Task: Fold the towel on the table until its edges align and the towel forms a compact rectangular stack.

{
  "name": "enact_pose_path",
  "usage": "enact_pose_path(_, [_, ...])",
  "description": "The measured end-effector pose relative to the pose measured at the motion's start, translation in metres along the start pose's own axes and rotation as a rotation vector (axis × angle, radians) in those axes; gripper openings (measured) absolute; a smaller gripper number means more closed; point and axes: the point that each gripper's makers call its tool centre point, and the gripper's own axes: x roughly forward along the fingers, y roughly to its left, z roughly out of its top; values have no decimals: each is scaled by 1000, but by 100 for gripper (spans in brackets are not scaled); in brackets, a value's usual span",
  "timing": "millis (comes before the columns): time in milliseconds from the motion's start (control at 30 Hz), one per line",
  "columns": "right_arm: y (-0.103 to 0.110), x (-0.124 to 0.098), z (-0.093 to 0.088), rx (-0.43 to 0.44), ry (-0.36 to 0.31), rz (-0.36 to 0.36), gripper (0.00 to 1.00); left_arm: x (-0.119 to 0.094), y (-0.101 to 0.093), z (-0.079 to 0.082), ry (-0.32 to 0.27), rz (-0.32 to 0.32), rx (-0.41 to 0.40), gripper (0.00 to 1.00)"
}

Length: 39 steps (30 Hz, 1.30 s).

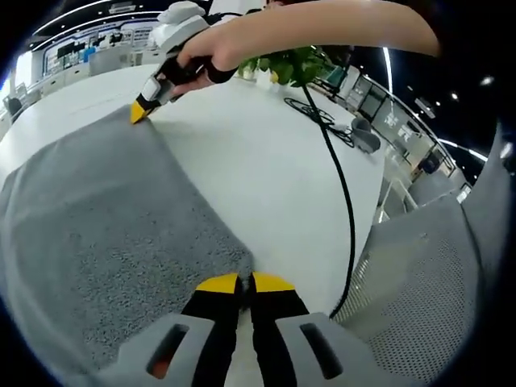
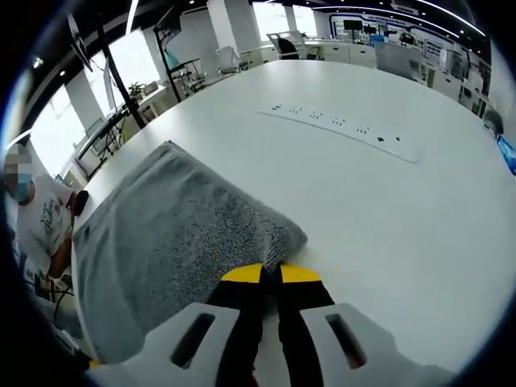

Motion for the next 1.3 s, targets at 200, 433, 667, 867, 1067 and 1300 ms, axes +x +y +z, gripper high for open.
enact_pose_path(200, [-24,-20,-17,41,9,-25,2,14,-31,12,-5,-104,53,5])
enact_pose_path(433, [-43,-45,-33,20,14,-49,2,34,-57,18,43,-167,161,5])
enact_pose_path(667, [-75,-65,-48,-49,33,-89,2,50,-87,31,50,-210,222,5])
enact_pose_path(867, [-90,-91,-64,-29,40,-120,2,64,-106,45,43,-254,217,4])
enact_pose_path(1067, [-117,-93,-69,-4,29,-143,2,73,-124,58,28,-284,260,4])
enact_pose_path(1300, [-127,-106,-81,9,29,-160,2,84,-137,60,29,-301,277,4])
